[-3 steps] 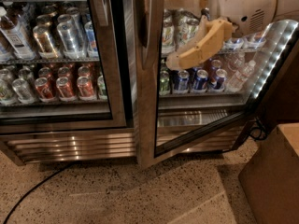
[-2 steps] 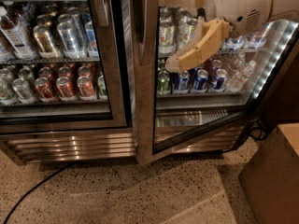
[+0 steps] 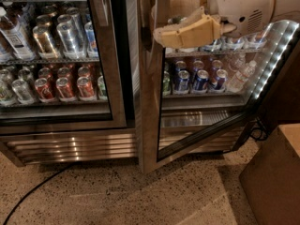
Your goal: Open right fridge door
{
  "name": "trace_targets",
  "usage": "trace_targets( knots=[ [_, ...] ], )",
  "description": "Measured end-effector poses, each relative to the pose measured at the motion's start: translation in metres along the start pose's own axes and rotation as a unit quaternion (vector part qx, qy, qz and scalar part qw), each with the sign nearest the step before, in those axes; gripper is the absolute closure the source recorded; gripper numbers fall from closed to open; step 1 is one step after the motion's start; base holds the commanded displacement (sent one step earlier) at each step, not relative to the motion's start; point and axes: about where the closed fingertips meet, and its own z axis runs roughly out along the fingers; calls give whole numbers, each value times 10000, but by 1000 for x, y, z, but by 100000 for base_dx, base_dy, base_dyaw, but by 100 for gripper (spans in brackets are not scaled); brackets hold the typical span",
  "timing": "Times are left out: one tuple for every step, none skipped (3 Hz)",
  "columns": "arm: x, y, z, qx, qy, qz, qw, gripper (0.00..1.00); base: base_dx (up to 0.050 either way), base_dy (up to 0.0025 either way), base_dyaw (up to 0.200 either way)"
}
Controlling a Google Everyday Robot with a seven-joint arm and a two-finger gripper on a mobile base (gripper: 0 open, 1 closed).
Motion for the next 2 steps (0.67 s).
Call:
trace_targets(
  knots=[
    [0,0,0,0,0,0,10000,88,0,0,0],
    [0,0,0,-2,0,-1,10000,100,0,0,0]
  ],
)
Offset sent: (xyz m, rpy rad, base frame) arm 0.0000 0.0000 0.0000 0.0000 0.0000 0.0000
